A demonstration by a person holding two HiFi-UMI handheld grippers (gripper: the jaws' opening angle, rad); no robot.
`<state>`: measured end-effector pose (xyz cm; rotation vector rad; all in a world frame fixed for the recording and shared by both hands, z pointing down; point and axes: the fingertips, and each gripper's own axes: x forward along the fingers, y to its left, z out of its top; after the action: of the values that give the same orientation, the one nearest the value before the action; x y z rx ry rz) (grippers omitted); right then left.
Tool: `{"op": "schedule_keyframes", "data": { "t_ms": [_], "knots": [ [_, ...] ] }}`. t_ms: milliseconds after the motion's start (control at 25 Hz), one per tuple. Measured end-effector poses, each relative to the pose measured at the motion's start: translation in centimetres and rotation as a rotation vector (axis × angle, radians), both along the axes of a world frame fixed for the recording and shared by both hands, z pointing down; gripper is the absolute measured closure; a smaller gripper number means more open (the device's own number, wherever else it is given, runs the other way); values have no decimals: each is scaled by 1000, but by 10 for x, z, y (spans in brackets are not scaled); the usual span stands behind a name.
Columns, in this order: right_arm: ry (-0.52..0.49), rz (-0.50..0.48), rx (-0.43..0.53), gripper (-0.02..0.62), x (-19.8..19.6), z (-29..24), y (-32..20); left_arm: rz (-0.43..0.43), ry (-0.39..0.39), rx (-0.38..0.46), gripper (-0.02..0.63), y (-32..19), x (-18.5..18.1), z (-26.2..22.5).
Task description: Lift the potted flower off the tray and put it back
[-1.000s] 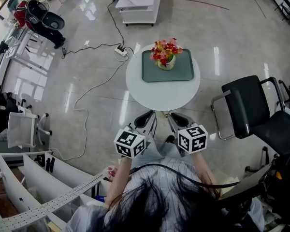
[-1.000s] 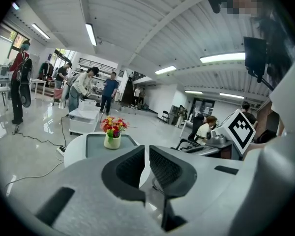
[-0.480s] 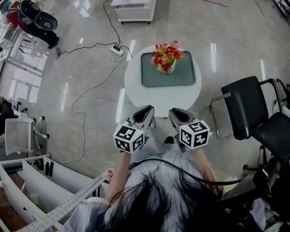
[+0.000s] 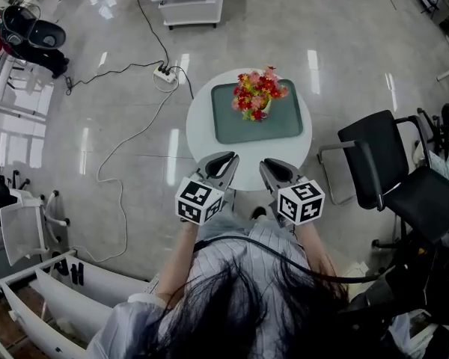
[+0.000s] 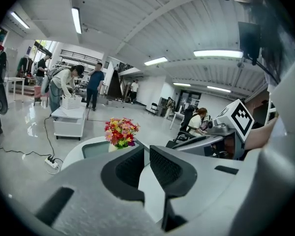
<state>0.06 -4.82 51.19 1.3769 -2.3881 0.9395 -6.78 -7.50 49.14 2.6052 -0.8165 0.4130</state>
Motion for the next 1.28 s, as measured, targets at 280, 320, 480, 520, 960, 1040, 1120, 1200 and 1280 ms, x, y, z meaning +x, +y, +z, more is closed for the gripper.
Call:
{"op": "schedule_keyframes", "data": {
  "t_ms": [280, 320, 480, 520, 960, 1040, 1120, 1200, 1280],
  "knots": [
    [6, 103, -36, 531, -6, 8, -27, 107, 2, -43, 585, -36, -4, 14],
    [9, 113, -38, 531, -7, 9, -29, 124, -1, -49, 584, -40, -4, 17],
    [16, 141, -37, 531, -14, 13, -38, 203, -29, -58, 584, -54, -7, 30],
    [22, 145, -36, 531, -15, 15, -39, 223, -38, -59, 584, -57, -9, 34],
    [109, 227, -43, 531, 5, 37, -56, 388, -114, -57, 584, -85, -6, 74],
    [114, 235, -48, 531, 12, 42, -57, 401, -117, -61, 584, -85, -2, 79],
    [119, 237, -51, 531, 22, 46, -59, 407, -124, -67, 584, -87, 3, 84],
    [121, 228, -50, 531, 31, 51, -62, 408, -136, -65, 584, -91, 7, 90],
    [121, 205, -53, 531, 37, 59, -65, 404, -145, -64, 584, -96, 10, 96]
  ]
}}
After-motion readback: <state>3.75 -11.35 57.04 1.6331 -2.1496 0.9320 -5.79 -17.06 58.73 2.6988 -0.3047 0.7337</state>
